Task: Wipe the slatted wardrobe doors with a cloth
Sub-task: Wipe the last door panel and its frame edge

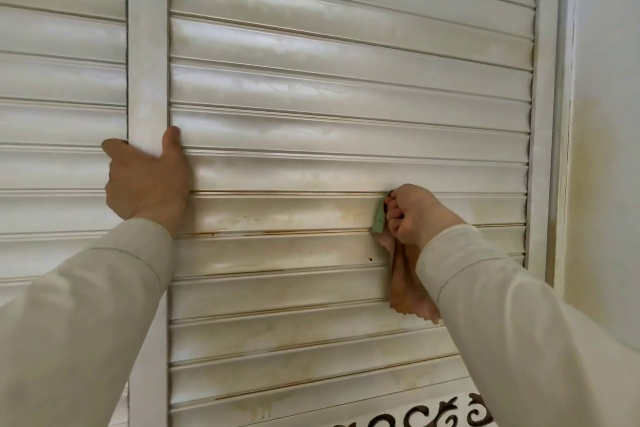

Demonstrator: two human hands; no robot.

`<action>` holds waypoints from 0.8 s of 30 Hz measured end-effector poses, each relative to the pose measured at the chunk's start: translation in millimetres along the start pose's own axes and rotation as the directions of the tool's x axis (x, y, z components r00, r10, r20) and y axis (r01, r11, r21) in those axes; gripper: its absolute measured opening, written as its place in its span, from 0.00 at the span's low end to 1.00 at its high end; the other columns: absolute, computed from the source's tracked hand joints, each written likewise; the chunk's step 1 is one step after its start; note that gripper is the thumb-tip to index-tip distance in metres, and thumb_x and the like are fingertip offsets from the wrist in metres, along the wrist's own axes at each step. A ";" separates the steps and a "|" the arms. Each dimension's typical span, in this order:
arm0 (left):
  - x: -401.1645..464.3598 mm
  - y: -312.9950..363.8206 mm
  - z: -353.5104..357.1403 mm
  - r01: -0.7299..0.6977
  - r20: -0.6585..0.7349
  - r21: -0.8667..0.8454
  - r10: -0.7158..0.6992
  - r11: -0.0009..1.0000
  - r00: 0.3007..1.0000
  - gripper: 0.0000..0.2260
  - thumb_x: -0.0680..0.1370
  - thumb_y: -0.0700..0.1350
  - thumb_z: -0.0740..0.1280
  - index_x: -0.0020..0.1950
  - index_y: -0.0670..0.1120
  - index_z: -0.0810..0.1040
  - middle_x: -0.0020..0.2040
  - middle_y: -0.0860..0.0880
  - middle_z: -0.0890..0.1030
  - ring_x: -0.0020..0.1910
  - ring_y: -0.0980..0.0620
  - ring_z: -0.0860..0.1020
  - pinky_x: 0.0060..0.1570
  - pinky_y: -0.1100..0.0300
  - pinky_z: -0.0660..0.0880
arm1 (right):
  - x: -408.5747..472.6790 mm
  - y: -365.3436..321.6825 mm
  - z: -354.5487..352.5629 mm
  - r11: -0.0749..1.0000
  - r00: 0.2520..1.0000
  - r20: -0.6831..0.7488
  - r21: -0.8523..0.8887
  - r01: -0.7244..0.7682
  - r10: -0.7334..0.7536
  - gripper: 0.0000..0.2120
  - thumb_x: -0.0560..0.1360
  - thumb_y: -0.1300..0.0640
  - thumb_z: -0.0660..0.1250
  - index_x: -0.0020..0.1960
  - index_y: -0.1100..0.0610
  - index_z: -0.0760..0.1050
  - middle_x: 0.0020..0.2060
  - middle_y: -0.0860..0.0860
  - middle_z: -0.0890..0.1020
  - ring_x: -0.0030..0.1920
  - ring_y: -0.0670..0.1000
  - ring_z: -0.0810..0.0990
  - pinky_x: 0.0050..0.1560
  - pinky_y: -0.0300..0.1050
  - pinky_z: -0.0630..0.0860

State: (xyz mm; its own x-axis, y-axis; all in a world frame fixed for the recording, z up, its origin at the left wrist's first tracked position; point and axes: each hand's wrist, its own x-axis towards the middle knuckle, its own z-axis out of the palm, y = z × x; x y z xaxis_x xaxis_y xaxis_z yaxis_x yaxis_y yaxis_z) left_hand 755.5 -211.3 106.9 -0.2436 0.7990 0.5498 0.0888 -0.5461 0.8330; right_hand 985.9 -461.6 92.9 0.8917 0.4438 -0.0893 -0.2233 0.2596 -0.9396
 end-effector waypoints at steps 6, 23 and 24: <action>7.5 -3.5 -7.2 -0.017 0.072 -0.007 0.018 1.000 0.997 0.33 0.75 0.69 0.60 0.63 0.42 0.65 0.57 0.37 0.79 0.56 0.33 0.77 0.55 0.45 0.71 | -19.3 21.7 59.3 1.000 0.998 0.064 -0.020 -0.008 0.010 0.17 0.80 0.60 0.51 0.33 0.54 0.65 0.15 0.46 0.66 0.12 0.43 0.58 0.13 0.32 0.51; 26.3 -25.8 -10.1 -0.202 0.205 -0.041 0.206 0.979 0.957 0.30 0.78 0.67 0.60 0.62 0.42 0.63 0.54 0.38 0.79 0.52 0.33 0.78 0.45 0.51 0.66 | -58.2 67.9 188.3 0.991 0.995 0.102 -0.132 0.018 -0.005 0.14 0.76 0.62 0.52 0.35 0.55 0.68 0.22 0.48 0.69 0.13 0.44 0.60 0.15 0.30 0.51; 27.9 -28.0 -10.7 -0.221 0.209 -0.041 0.225 0.974 0.952 0.29 0.78 0.67 0.60 0.61 0.42 0.63 0.54 0.37 0.79 0.52 0.33 0.78 0.44 0.51 0.66 | -60.7 71.2 198.1 0.989 0.994 0.106 -0.143 0.025 -0.010 0.13 0.76 0.62 0.52 0.35 0.55 0.69 0.23 0.48 0.69 0.13 0.44 0.60 0.15 0.30 0.51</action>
State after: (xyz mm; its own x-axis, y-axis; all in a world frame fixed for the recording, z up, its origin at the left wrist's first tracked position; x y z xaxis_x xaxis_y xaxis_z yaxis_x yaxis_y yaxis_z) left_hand 735.9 -176.4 98.2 -0.0105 0.6903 0.7235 0.1011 -0.7191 0.6876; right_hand 837.9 -300.1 96.9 0.8471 0.5296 -0.0447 -0.1426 0.1454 -0.9790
